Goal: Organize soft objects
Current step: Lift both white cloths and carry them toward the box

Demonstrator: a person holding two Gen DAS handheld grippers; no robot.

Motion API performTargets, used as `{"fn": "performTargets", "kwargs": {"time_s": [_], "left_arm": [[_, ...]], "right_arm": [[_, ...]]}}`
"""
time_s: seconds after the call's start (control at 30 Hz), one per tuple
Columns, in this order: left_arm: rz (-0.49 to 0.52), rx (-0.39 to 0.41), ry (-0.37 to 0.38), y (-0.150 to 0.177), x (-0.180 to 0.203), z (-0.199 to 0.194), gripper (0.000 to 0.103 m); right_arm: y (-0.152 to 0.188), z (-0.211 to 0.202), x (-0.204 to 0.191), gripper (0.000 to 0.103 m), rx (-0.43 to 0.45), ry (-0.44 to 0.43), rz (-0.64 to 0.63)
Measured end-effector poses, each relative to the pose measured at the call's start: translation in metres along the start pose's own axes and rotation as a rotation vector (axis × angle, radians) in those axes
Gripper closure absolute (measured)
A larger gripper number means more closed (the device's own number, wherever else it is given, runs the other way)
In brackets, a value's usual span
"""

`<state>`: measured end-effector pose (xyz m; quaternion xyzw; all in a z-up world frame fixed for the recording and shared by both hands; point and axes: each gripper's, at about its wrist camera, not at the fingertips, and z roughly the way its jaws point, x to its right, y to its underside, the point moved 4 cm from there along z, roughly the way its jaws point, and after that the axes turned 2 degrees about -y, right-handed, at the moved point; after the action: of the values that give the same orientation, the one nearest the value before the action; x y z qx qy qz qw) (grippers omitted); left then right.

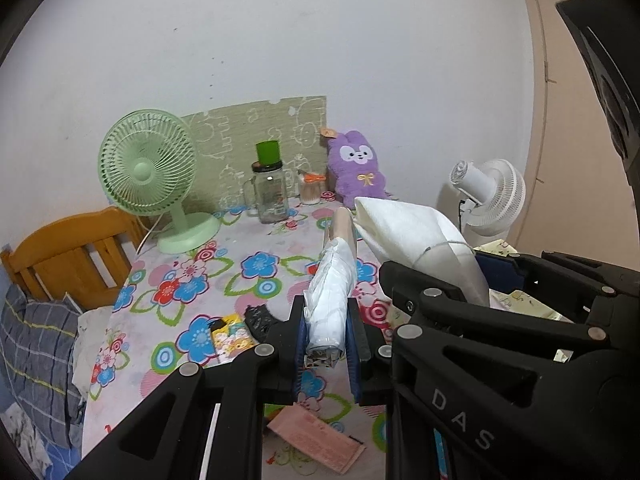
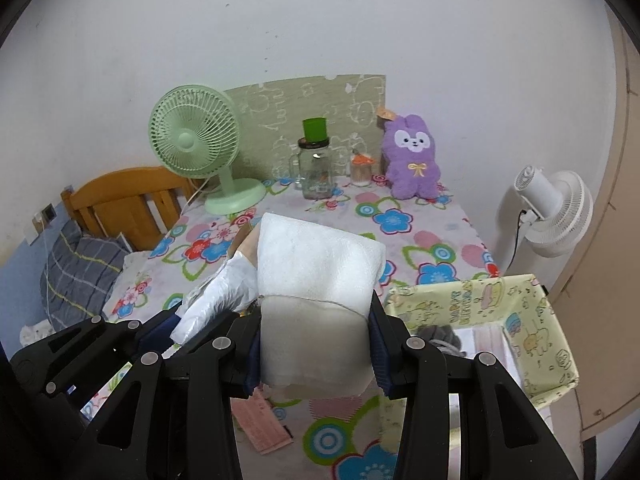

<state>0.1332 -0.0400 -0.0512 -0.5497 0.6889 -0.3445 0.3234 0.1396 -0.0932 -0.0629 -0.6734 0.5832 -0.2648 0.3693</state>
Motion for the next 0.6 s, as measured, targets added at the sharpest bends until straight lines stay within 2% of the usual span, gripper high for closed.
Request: {"fn": "performTargets", "kwargs": {"time_s": [0.6], "left_arm": [[0.042,0.015,0.059,-0.012,0.055,0.011,0.087]], "right_arm": [[0.002,-0.014,0.058,0.057,0.032,0.077,0.037]]}}
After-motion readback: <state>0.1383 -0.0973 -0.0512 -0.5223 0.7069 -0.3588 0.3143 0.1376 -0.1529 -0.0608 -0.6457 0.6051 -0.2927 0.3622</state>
